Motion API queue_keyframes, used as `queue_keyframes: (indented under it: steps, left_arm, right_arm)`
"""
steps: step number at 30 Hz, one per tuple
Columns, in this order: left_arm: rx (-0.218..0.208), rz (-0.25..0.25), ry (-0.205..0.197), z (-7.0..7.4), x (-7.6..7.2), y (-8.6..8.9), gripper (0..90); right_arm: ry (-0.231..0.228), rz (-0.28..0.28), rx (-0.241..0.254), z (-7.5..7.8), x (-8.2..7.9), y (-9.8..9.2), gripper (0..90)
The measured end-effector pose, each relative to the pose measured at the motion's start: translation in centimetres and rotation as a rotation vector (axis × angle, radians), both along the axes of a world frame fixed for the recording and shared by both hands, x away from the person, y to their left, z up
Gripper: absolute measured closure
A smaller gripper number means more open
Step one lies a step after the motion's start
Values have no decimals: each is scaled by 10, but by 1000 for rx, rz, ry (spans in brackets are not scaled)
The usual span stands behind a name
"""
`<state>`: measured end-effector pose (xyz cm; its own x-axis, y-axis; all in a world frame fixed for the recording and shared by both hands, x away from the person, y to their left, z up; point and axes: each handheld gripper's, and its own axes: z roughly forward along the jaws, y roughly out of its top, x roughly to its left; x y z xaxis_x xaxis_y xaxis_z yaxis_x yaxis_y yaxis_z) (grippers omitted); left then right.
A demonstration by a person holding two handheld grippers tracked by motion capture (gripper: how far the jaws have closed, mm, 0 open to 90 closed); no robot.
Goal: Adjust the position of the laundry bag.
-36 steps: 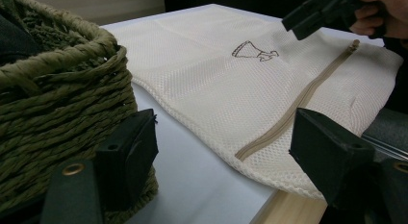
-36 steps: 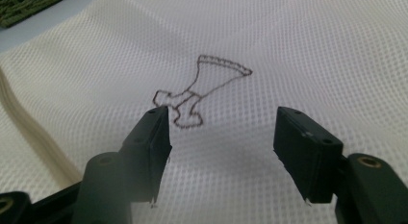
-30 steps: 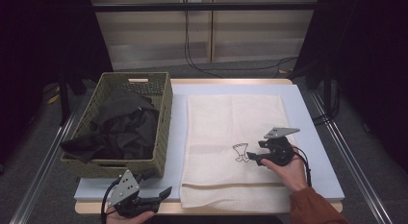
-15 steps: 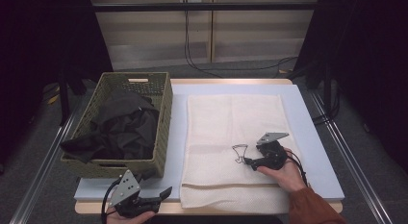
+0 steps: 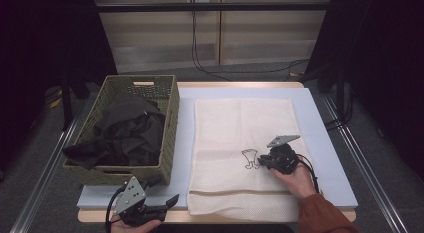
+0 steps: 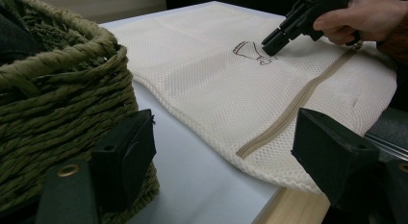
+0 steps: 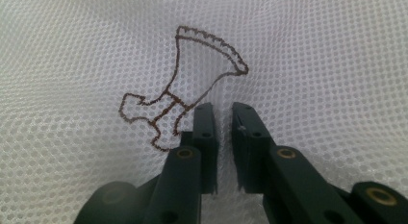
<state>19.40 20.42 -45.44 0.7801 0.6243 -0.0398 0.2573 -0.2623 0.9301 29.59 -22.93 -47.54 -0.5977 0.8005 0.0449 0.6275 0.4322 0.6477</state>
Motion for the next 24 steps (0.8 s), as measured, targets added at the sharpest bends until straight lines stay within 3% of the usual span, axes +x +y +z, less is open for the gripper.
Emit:
queue_keyframes:
  steps: [5,12,16,24]
  left_arm:
    - [12,-5,-5,0,1,1,224]
    - [6,-11,-7,1,0,0,224]
    - [10,-7,-6,1,0,0,224]
    - [11,-11,-7,1,0,0,224]
  right_arm:
    - [15,-7,22,0,0,1,886]
    - [4,-23,45,-2,-1,-2,897]
    - [0,-34,84,-4,0,-4,900]
    - [-20,-41,88,-4,3,-2,900]
